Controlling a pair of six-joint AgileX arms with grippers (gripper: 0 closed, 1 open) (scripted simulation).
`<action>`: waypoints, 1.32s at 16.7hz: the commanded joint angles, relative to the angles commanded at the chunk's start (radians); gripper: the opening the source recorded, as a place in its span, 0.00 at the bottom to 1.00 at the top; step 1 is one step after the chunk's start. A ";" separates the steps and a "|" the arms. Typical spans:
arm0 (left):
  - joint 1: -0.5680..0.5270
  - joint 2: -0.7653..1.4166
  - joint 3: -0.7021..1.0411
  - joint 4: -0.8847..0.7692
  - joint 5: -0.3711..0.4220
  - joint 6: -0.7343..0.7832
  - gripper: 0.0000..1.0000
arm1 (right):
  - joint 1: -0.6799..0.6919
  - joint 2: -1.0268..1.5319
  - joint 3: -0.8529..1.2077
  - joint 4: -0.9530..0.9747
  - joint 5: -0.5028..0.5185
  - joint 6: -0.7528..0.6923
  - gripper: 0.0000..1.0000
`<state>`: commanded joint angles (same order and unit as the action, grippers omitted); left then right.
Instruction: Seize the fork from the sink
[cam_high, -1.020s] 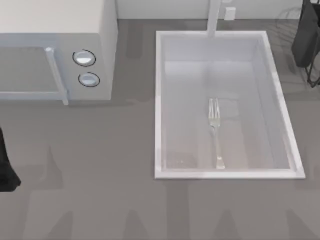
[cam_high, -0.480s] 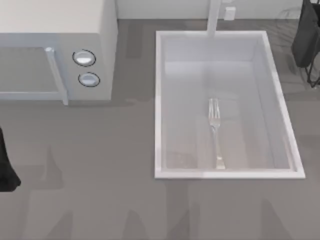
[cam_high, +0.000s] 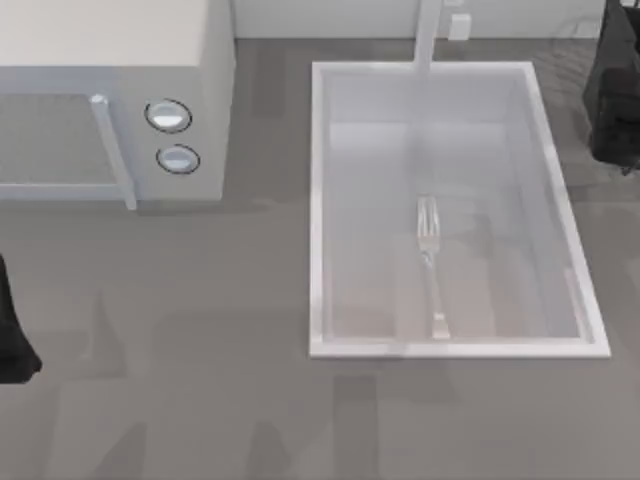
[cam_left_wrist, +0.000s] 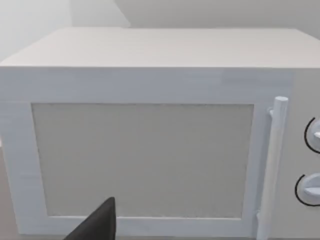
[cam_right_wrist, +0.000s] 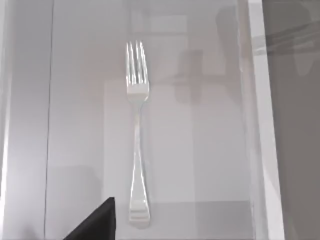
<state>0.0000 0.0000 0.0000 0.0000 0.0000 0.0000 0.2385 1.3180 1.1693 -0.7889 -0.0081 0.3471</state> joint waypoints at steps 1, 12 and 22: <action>0.000 0.000 0.000 0.000 0.000 0.000 1.00 | 0.019 0.105 0.095 -0.055 0.000 0.018 1.00; 0.000 0.000 0.000 0.000 0.000 0.000 1.00 | 0.172 1.024 0.884 -0.456 0.012 0.100 1.00; 0.000 0.000 0.000 0.000 0.000 0.000 1.00 | 0.181 1.118 0.949 -0.466 0.013 0.100 1.00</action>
<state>0.0000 0.0000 0.0000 0.0000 0.0000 0.0000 0.4198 2.4357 2.1181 -1.2551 0.0052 0.4471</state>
